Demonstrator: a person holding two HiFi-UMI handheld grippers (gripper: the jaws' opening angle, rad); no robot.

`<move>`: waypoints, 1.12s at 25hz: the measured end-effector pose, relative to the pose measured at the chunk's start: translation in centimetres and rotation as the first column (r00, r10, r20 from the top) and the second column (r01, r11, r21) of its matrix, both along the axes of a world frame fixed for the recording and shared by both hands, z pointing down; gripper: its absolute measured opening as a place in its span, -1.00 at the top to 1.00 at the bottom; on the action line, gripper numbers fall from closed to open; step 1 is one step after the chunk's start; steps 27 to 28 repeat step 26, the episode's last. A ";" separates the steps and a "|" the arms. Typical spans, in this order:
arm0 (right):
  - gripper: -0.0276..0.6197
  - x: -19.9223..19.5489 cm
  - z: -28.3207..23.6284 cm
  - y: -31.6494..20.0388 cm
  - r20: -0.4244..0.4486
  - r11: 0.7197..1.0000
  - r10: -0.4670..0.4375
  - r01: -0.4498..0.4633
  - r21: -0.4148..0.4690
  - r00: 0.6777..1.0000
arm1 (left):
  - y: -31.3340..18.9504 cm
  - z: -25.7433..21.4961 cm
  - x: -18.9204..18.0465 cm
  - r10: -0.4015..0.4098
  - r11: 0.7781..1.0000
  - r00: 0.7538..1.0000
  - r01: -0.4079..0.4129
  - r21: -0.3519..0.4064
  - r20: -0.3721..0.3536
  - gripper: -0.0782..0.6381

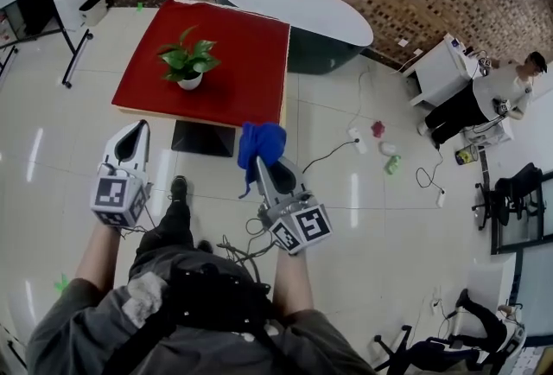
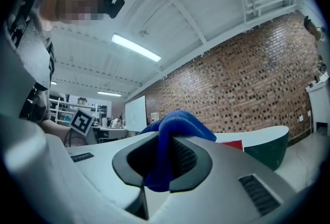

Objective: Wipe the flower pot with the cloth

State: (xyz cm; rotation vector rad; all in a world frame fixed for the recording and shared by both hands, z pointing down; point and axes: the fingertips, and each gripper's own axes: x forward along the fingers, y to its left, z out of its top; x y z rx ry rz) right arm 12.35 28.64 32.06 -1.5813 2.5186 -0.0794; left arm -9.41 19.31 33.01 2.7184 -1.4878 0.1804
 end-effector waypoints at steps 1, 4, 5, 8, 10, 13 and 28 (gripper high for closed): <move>0.74 0.0 0.0 0.4 -0.004 1.000 -0.002 0.002 -0.008 1.000 | 0.7 -0.3 0.3 0.000 1.000 1.000 0.000 -0.003 -0.005 0.70; 0.74 -0.4 0.7 0.7 -0.023 0.999 0.001 -0.002 -0.038 1.000 | 1.7 -0.4 0.4 -0.004 1.000 1.000 0.004 -0.001 -0.007 0.70; 0.74 -0.8 0.8 0.7 -0.033 0.999 0.003 -0.004 -0.045 0.999 | 1.8 -0.3 0.3 -0.001 1.000 1.000 0.001 0.005 0.000 0.70; 0.74 -2.5 1.2 0.1 -0.062 0.998 0.005 -0.009 -0.063 0.998 | 1.4 -0.4 -0.3 0.012 1.000 1.000 -0.012 0.016 0.008 0.70; 0.74 -3.5 1.4 -0.5 -0.086 0.997 0.008 -0.015 -0.078 0.996 | 0.9 -0.3 -0.6 0.025 0.999 1.000 -0.025 0.024 0.011 0.70; 0.74 -4.2 1.9 -0.8 -0.094 0.995 0.015 -0.024 -0.093 0.995 | 1.3 0.2 -0.4 0.067 0.998 0.997 -0.067 0.009 0.026 0.70; 0.74 -9.6 1.9 -2.6 -0.143 0.988 0.036 -0.056 -0.143 0.989 | 0.7 0.5 -4.3 0.114 0.993 0.993 -0.113 -0.030 0.027 0.70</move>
